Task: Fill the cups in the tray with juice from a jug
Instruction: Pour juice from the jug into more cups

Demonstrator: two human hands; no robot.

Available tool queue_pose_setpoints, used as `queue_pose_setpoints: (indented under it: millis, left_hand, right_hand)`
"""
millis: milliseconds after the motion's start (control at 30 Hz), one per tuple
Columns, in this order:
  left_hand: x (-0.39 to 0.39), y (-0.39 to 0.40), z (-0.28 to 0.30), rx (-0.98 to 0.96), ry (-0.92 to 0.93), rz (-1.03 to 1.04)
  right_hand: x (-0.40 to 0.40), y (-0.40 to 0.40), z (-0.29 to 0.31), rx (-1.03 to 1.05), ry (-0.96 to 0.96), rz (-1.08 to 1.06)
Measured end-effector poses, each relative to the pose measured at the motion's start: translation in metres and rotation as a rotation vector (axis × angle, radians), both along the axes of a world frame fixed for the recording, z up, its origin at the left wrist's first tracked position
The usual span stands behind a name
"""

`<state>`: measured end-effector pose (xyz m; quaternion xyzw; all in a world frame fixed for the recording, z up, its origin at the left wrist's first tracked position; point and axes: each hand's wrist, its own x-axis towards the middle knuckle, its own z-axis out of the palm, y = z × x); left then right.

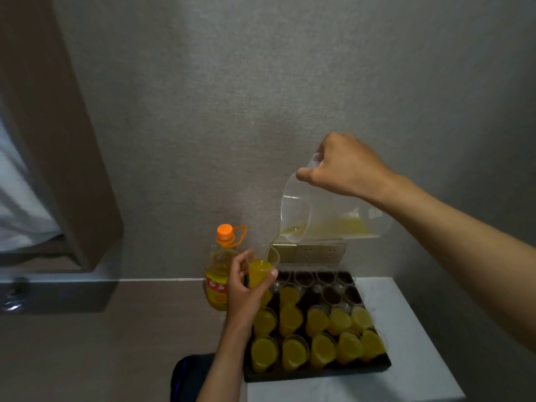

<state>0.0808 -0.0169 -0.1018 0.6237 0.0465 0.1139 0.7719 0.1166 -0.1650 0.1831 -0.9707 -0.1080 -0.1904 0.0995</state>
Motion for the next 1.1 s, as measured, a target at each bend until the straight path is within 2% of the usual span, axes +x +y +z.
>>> queue_pose_setpoints:
  millis: [1100]
  left_hand:
    - [-0.0076,0.0021,0.002,-0.02,-0.009,-0.026]
  right_hand:
    - [-0.0023,0.0063,-0.0024,-0.035,-0.001,0.003]
